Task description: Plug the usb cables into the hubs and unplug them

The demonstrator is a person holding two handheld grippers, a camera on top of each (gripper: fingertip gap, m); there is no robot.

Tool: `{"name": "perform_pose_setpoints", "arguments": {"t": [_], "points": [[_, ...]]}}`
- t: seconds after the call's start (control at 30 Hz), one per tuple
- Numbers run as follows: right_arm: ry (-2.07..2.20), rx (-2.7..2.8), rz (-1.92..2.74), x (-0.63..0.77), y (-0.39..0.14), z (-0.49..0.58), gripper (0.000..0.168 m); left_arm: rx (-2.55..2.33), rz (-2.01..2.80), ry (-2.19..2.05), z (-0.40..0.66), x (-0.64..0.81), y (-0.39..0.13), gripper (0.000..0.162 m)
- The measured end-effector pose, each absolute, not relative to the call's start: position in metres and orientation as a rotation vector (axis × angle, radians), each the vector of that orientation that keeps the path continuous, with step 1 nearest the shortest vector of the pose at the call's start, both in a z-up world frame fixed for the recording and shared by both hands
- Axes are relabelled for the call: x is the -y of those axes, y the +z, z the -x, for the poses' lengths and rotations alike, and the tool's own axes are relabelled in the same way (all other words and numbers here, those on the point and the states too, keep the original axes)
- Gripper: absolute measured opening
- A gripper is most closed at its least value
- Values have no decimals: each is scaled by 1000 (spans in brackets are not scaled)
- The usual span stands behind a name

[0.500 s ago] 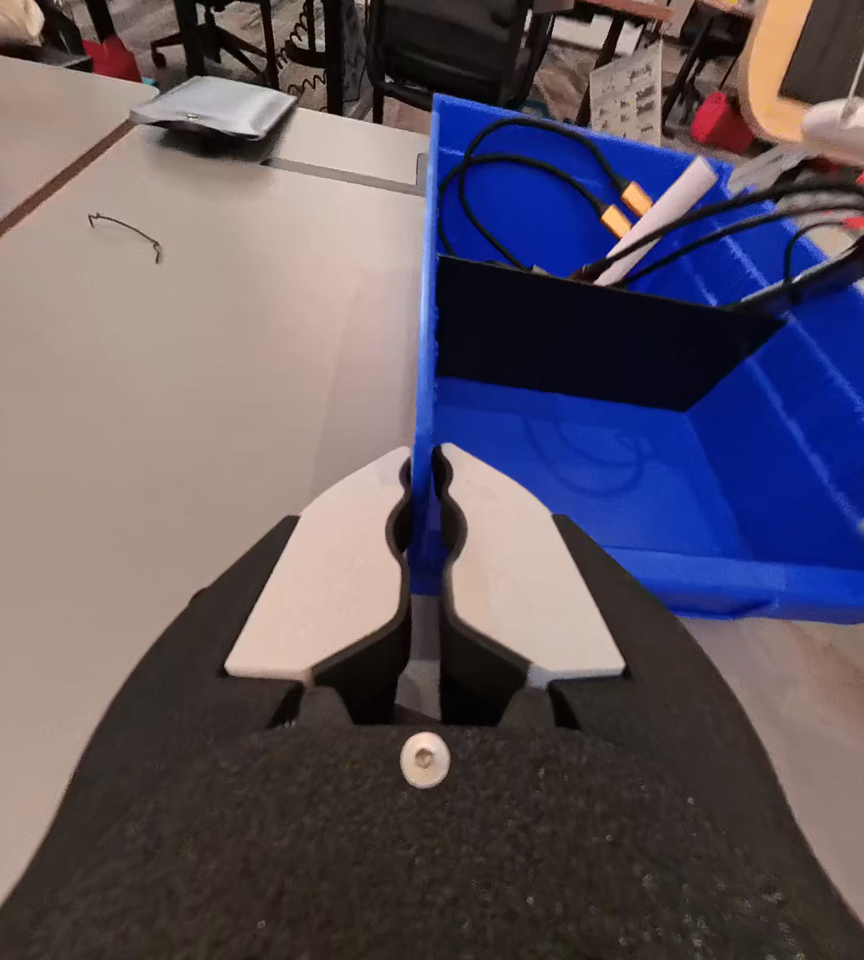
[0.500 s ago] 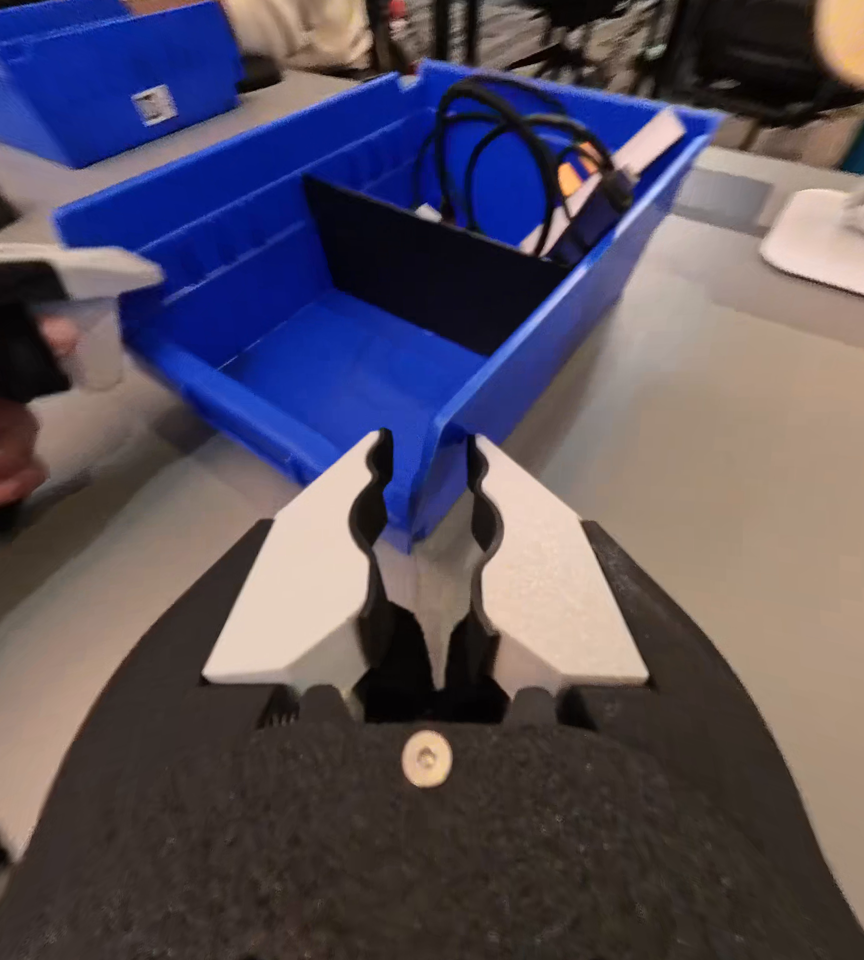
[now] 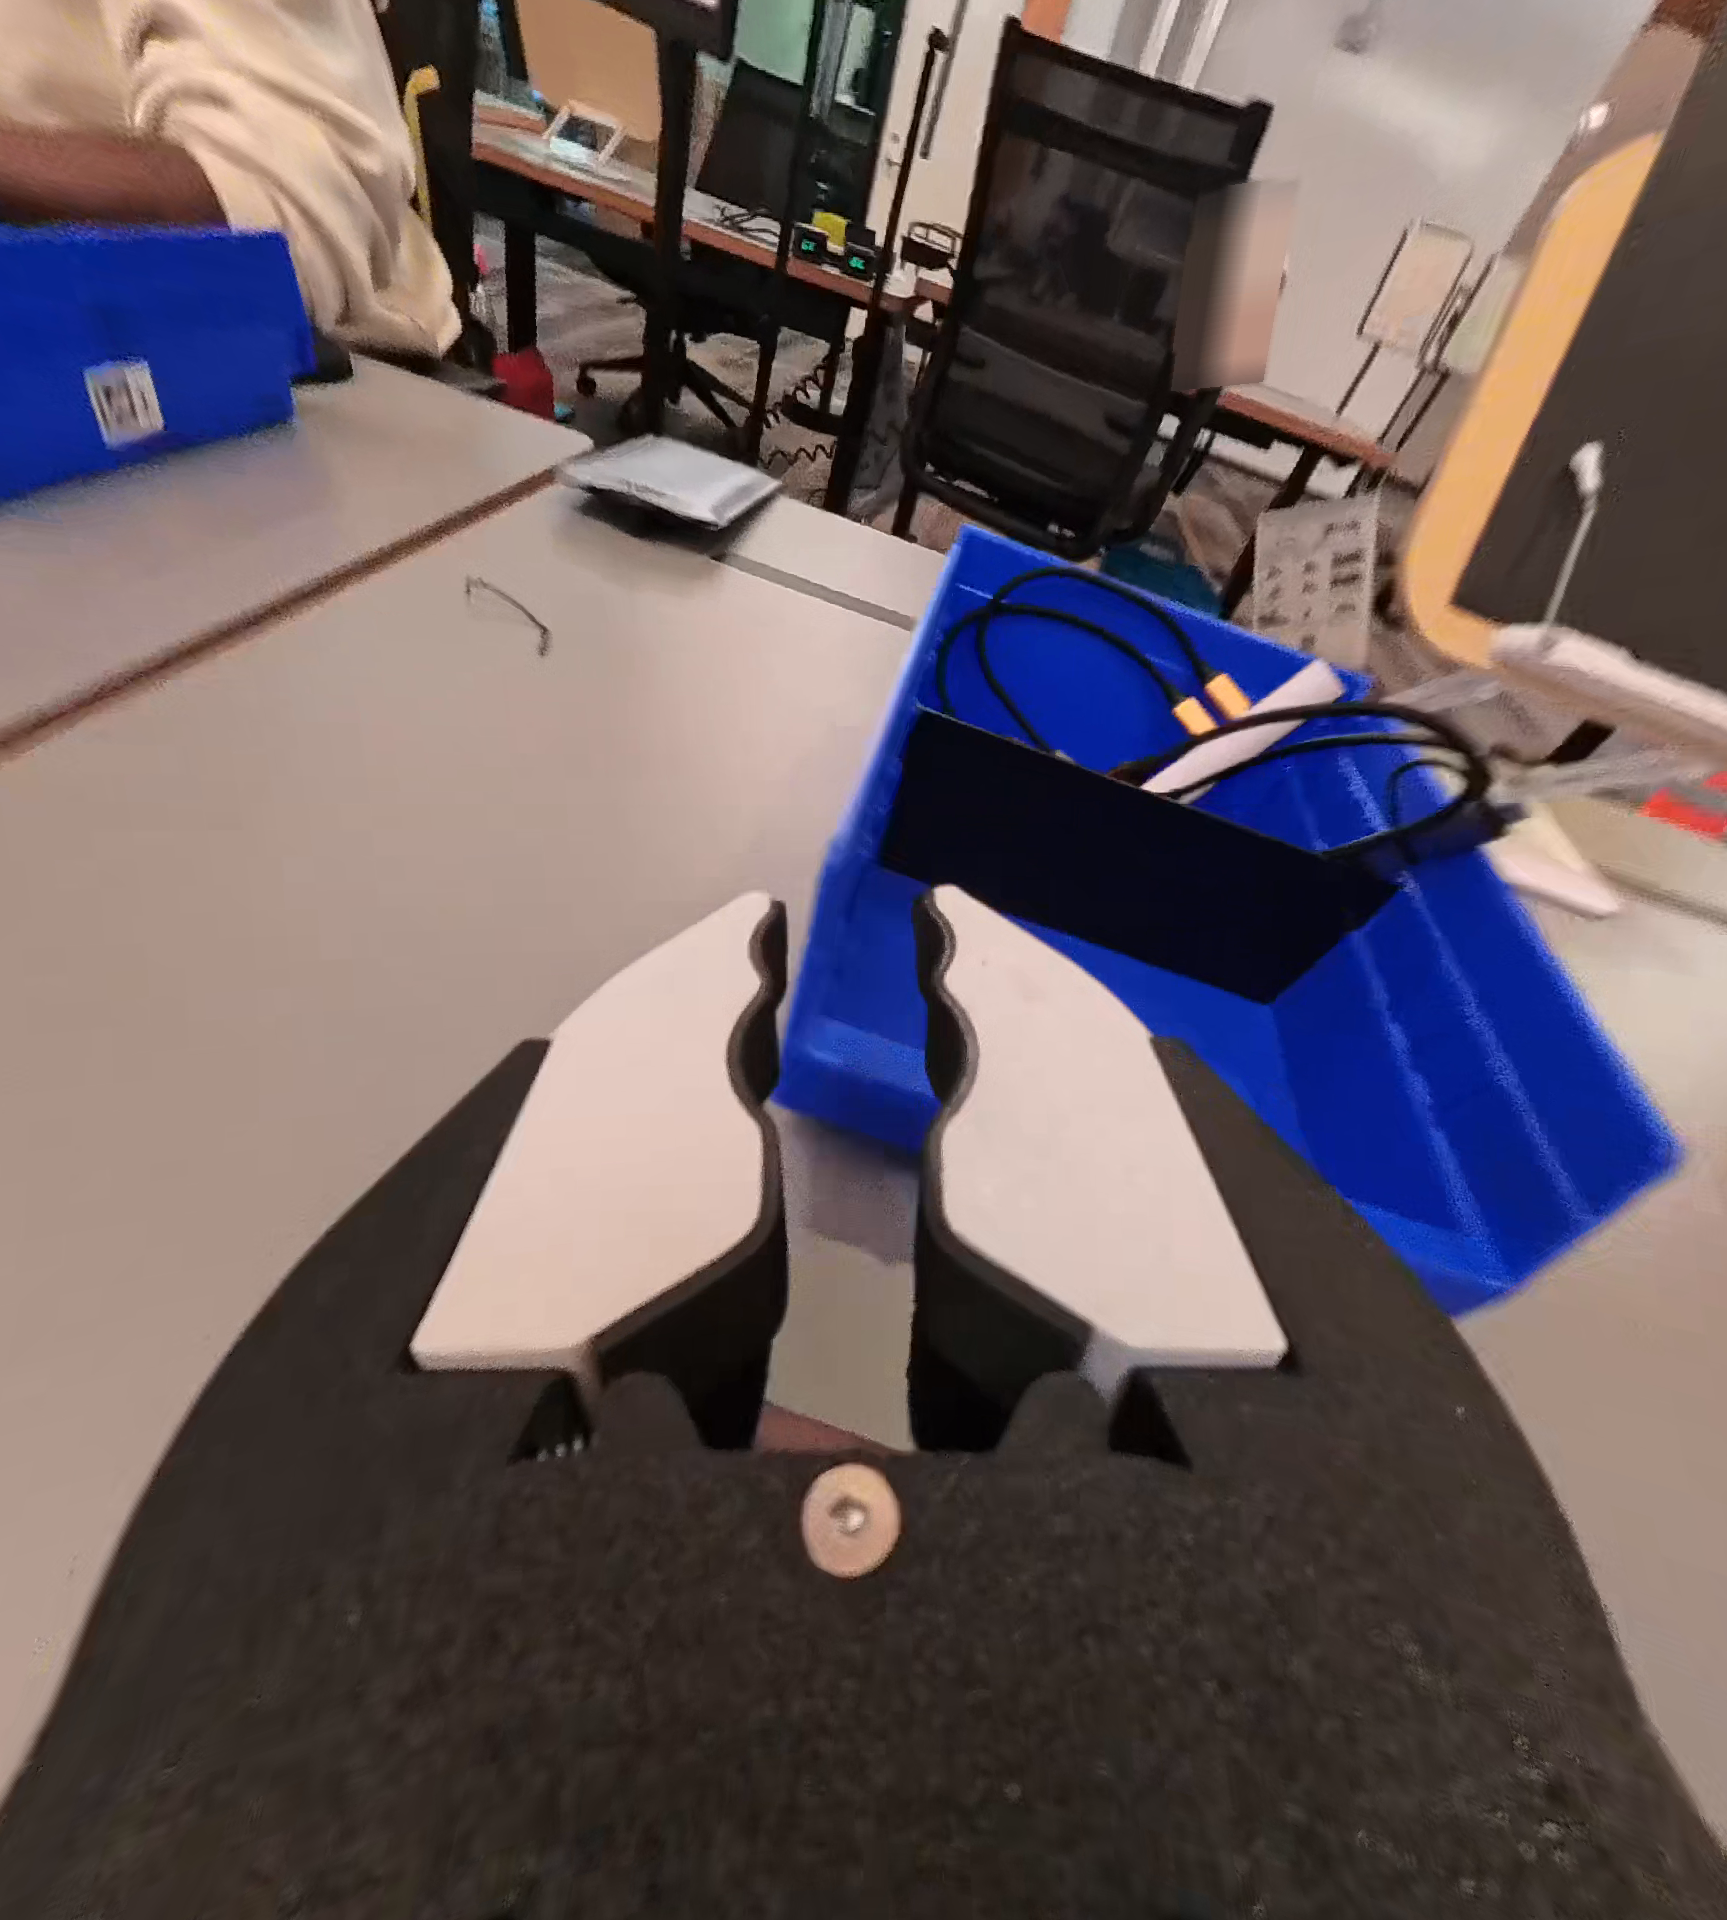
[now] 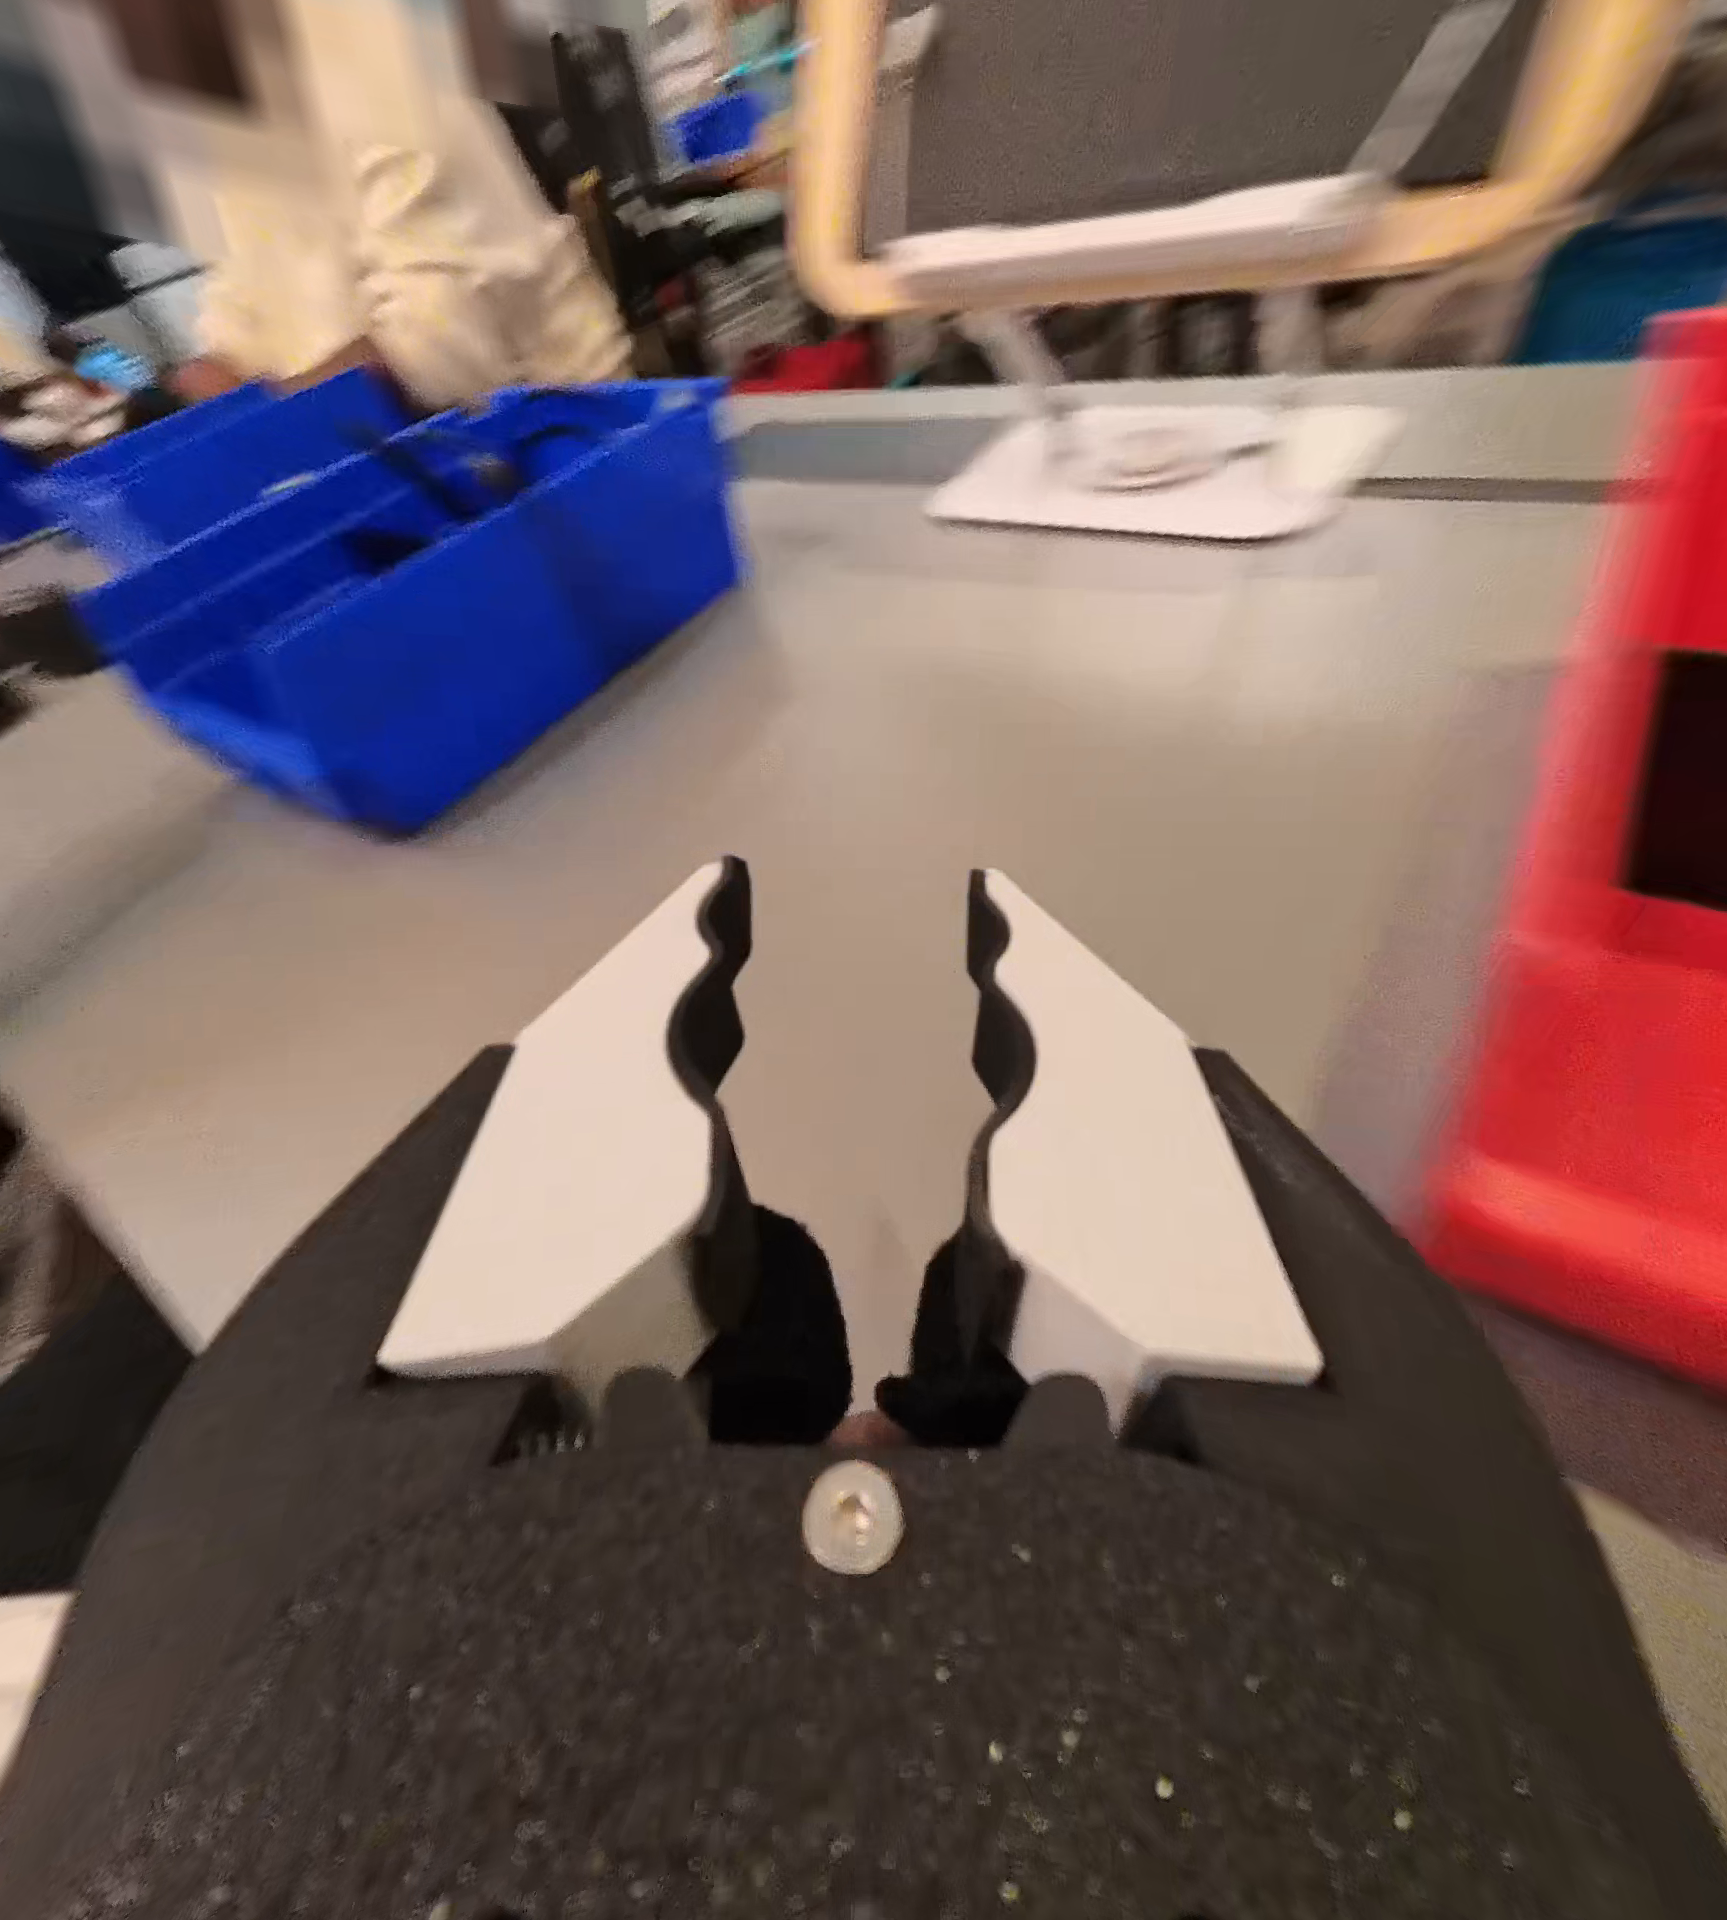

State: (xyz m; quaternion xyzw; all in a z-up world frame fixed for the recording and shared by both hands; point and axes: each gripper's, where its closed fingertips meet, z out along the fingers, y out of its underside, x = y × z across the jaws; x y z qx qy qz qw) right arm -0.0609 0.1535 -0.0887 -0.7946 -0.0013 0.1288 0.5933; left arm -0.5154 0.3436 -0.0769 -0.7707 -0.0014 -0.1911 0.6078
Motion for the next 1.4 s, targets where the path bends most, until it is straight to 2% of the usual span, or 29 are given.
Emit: {"name": "perform_pose_setpoints", "arguments": {"t": [0.17,0.3,0.43,0.73,1.07,1.2,1.3,1.4], "points": [[-73,-365,1761,-84,-96,-98,36,-123,1855,-760,435,-293,-93,23],[-56,-547,1737,-74,-104,-146,36,-475,1919,-625,395,-281,-114,23],[112,-594,1694,-81,-105,-131,33,-577,1908,-561,387,-278,-118,23],[45,-450,1763,-92,-106,-99,28,-550,1906,-588,395,-283,-116,23],[47,-267,1713,-99,-74,-46,26,-648,1874,-557,393,-282,-115,25],[111,-176,1739,-108,-78,-14,26,-709,1865,-608,386,-277,-114,27],[116,-103,1763,-113,-82,2,26,-738,1804,-662,378,-274,-100,28],[85,-33,1775,-115,-86,8,26,-800,1584,-604,375,-280,-56,24]]}}
